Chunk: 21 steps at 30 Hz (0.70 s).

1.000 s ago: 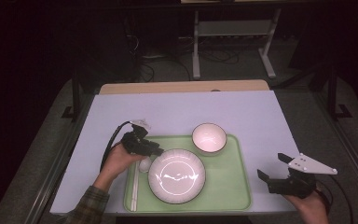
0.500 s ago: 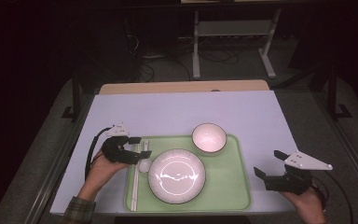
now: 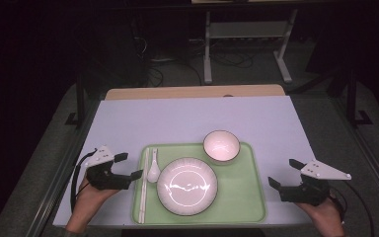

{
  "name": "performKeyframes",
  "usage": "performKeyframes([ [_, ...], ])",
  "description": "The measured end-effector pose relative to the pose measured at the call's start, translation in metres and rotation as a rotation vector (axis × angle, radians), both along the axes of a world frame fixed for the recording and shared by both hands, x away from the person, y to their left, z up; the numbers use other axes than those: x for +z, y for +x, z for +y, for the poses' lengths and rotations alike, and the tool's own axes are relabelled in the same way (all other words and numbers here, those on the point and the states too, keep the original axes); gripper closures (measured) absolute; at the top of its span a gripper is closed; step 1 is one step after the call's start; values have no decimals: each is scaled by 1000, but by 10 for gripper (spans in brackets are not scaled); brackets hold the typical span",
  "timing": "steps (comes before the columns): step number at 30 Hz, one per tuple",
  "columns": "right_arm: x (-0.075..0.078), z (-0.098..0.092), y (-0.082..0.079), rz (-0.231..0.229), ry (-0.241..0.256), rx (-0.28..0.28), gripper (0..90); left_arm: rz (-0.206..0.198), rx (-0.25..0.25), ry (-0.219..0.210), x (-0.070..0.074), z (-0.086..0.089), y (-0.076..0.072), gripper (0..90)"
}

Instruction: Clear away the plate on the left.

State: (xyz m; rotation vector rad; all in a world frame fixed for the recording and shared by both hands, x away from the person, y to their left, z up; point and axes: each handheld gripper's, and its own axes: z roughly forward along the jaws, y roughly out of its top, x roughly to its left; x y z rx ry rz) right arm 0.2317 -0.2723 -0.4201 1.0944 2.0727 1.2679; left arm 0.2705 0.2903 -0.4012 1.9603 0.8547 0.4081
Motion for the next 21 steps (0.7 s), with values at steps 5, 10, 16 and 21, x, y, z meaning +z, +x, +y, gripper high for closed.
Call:
performKeyframes([
  [5, 1, 0, 0, -3, 7, 0, 48, -33, 42, -27, -2, 12, -13, 137],
  [10, 1, -1, 0, -7, 11, 0, 48, -57, 59, -30, -8, 23, -24, 139],
  [16, 0, -1, 0, -6, 13, 0, 47, -48, 74, -20, -14, 29, -30, 141],
  [21, 0, -2, 0, -4, 13, -3, 48, -38, 73, -24, -15, 29, -29, 140],
])
